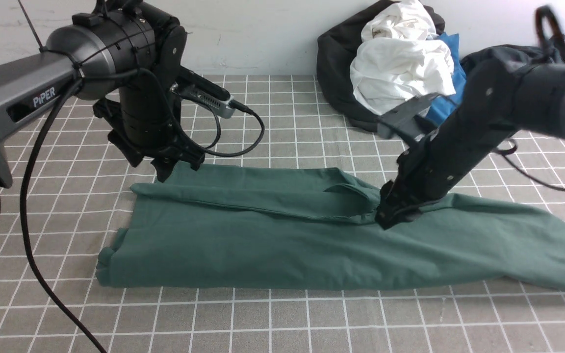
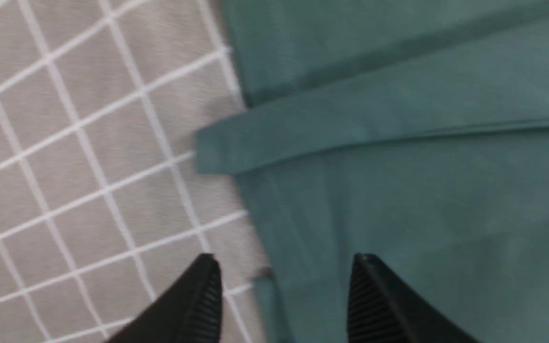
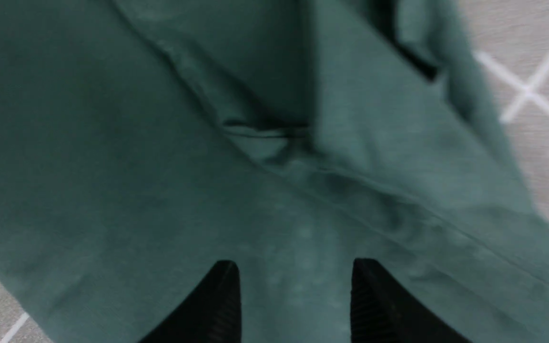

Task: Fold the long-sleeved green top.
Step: Use both arms to drag the lower edge of the fabric forward and fold it over the upper edge

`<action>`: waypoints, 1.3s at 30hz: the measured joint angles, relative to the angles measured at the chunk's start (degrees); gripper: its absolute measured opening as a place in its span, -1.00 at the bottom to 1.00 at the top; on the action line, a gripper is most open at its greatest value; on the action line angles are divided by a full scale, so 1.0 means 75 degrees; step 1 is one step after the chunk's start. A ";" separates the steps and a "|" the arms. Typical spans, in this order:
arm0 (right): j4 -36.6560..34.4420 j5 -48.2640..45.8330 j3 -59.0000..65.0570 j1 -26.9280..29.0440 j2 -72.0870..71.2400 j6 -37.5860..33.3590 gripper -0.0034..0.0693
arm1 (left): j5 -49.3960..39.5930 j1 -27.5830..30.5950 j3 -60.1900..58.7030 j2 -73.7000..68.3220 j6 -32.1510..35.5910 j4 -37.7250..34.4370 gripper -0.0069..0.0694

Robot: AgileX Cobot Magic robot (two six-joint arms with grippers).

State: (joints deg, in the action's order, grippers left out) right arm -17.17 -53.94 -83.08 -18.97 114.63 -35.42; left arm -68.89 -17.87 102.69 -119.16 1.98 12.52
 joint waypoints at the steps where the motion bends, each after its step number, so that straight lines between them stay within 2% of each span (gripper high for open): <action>1: 0.0057 0.0058 0.0000 -0.0105 0.0207 0.0007 -0.20 | -0.0049 -0.0017 0.0000 0.0000 0.0092 -0.0126 -0.11; 3: 0.0096 0.0304 0.0000 -0.0212 0.0500 0.0055 -0.31 | -0.0068 -0.0031 0.0000 0.0000 0.0321 -0.0396 -0.32; 4: 0.0096 0.0340 0.0000 -0.0213 0.0523 0.0065 -0.32 | -0.0068 -0.0031 0.0000 0.0000 0.0340 -0.0396 -0.34; 5: 0.0103 0.0677 -0.0005 -0.0223 0.0665 0.0177 -0.40 | -0.0075 -0.0031 0.0000 0.0000 0.0489 -0.0519 -0.49; 7: 0.0112 0.1197 -0.0015 -0.0196 0.0695 0.0355 -0.48 | -0.0103 -0.0031 0.0000 0.0000 0.0621 -0.0601 -0.66; 12: 0.0119 0.2337 -0.0349 0.0010 0.0861 0.1289 -0.61 | -0.0161 -0.0031 0.0000 0.0000 0.0674 -0.0641 -0.83; 17: 0.0136 0.2926 -0.1427 0.0496 0.1207 0.2062 -0.66 | -0.0175 -0.0023 0.0005 0.0000 0.0853 -0.0672 -0.84; 19: 0.0136 0.2663 -0.1914 0.0782 0.1356 0.2299 -0.67 | -0.0175 0.0004 0.0005 0.0000 0.0959 -0.0674 -0.84; 22: 0.0154 0.1492 -0.2715 0.1161 0.1392 0.2486 -0.67 | -0.0050 0.0124 0.0005 0.0000 0.1019 -0.0699 -0.84; 26: 0.0208 -0.0068 -0.3300 0.1239 0.1169 0.2352 -0.67 | 0.0220 0.0207 0.0005 0.0000 0.1080 -0.0868 -0.84; 30: 0.0192 -0.1556 -0.3439 0.1021 0.0860 0.1797 -0.67 | 0.0172 0.0129 0.0014 -0.0189 0.2008 -0.1550 -0.84; 34: 0.0174 -0.2099 -0.3445 0.0902 0.0864 0.1683 -0.67 | 0.0231 -0.0080 0.0014 -0.0832 0.2609 -0.1867 -0.84; 39: 0.0194 -0.2153 -0.3445 0.0893 0.0864 0.1635 -0.67 | 0.1135 -0.0148 0.0017 -0.1406 0.2153 -0.1008 -0.84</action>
State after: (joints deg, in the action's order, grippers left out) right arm -15.71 -70.09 -108.92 -12.27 121.11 -23.15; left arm -60.38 -18.98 102.82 -129.71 18.13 4.96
